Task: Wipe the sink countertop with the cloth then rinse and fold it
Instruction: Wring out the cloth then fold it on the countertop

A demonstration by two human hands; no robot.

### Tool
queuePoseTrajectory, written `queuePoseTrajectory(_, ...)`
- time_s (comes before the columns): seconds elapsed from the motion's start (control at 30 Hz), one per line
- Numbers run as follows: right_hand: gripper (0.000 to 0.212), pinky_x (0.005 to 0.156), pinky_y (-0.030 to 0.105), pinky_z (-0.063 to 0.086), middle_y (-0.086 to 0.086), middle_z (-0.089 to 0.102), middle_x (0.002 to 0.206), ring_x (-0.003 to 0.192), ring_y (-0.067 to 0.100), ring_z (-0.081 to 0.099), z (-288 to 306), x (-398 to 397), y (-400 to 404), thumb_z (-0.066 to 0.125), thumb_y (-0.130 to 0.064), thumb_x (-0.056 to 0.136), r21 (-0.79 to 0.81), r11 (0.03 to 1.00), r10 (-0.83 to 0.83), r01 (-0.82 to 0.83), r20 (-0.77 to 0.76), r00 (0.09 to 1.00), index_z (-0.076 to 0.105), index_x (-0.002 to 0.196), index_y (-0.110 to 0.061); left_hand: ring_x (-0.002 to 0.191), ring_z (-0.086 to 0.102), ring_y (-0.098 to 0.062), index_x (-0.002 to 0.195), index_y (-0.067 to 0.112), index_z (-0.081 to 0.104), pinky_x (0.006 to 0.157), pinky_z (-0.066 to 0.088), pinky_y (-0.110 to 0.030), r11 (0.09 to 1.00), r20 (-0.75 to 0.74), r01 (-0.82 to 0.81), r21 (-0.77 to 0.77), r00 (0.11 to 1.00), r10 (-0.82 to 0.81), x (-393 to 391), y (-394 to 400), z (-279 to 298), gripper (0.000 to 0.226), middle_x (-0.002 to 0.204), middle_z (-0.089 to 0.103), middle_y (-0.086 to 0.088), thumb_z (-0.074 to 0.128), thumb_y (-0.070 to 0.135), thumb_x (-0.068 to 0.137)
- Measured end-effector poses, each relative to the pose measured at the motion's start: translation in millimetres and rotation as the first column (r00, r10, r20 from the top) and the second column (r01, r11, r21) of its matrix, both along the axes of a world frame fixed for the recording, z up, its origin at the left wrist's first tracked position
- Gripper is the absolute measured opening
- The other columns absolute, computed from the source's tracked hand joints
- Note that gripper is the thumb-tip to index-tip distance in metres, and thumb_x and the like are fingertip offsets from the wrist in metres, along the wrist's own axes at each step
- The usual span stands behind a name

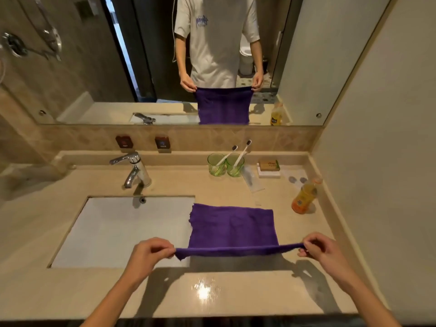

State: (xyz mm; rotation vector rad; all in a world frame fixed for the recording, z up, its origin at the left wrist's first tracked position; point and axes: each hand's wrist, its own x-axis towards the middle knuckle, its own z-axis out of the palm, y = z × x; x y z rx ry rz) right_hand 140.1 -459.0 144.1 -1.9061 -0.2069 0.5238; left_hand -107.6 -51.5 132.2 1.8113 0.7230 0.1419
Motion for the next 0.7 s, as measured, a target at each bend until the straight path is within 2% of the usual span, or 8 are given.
queuePoseTrajectory(0.1,0.014,0.065,0.025,0.058,0.019,0.070,0.073,0.073,0.031,0.069,-30.3,-34.1,-15.7,0.055,0.008,0.097,-0.094,0.995,0.018,-0.022,-0.040,0.999,0.064,0.086,0.008,0.082,0.075,-0.020,0.072,0.021,0.085,0.078,0.059,-0.026,1.000,-0.080,-0.014,-0.012,0.997,0.013,-30.5,-17.3,-25.0,0.022,0.084,0.080,-0.002,0.083,0.001,0.082)
queuePoseTrajectory(0.2,0.016,0.065,0.022,0.058,0.016,0.069,0.074,0.070,0.023,0.072,-59.5,-61.4,-31.0,0.057,0.009,0.096,-0.171,0.985,-0.003,-0.010,-0.075,0.997,0.066,0.083,0.007,0.083,0.074,-0.007,0.067,0.035,0.083,0.079,0.057,-0.018,0.999,-0.132,0.042,0.022,0.990,-0.039,-58.5,-31.1,-45.3,0.033,0.085,0.081,0.009,0.087,0.005,0.080)
queuePoseTrajectory(0.3,0.017,0.064,0.020,0.058,0.023,0.059,0.076,0.073,0.030,0.063,-83.6,-88.7,-44.0,0.055,0.016,0.094,-0.160,0.986,-0.055,0.035,-0.123,0.991,0.062,0.079,0.012,0.085,0.073,-0.002,0.067,0.044,0.082,0.081,0.054,-0.012,0.994,-0.178,0.108,0.031,0.979,-0.101,-81.1,-41.1,-62.5,0.037,0.087,0.081,0.014,0.089,0.009,0.078)
queuePoseTrajectory(0.37,0.019,0.060,0.018,0.057,0.023,0.056,0.075,0.073,0.026,0.057,-91.8,-106.0,-49.6,0.055,0.018,0.093,-0.160,0.985,-0.086,0.065,-0.128,0.988,0.061,0.075,0.012,0.085,0.073,-0.001,0.067,0.042,0.082,0.083,0.055,-0.014,0.987,-0.215,0.156,0.028,0.966,-0.146,-91.5,-45.6,-69.3,0.034,0.086,0.081,0.013,0.088,0.011,0.079)
queuePoseTrajectory(0.47,0.021,0.058,0.014,0.052,0.020,0.057,0.071,0.067,0.022,0.058,-98.1,-125.0,-57.3,0.057,0.017,0.092,-0.180,0.980,-0.114,0.089,-0.136,0.984,0.062,0.074,0.009,0.085,0.073,-0.004,0.065,0.039,0.082,0.084,0.056,-0.021,0.974,-0.271,0.223,0.026,0.940,-0.208,-99.3,-47.2,-75.5,0.030,0.083,0.081,0.012,0.087,0.015,0.082)
queuePoseTrajectory(0.6,0.020,0.063,0.021,0.057,0.021,0.059,0.074,0.073,0.026,0.060,-101.5,-131.8,-62.2,0.059,0.012,0.094,-0.226,0.969,-0.128,0.099,-0.120,0.984,0.063,0.076,0.004,0.087,0.075,-0.012,0.072,0.034,0.083,0.082,0.053,-0.020,0.973,-0.279,0.227,0.036,0.937,-0.209,-91.6,-41.7,-73.5,0.023,0.082,0.081,0.012,0.083,0.016,0.086)
queuePoseTrajectory(0.7,0.017,0.077,0.038,0.056,0.016,0.070,0.075,0.076,0.029,0.067,-97.4,-119.2,-56.9,0.062,0.004,0.095,-0.241,0.966,-0.113,0.094,-0.064,0.992,0.069,0.082,-0.004,0.081,0.075,-0.016,0.078,0.028,0.084,0.080,0.054,-0.023,0.980,-0.245,0.199,0.012,0.951,-0.190,-76.1,-35.3,-67.3,0.020,0.080,0.081,0.006,0.079,0.011,0.089)
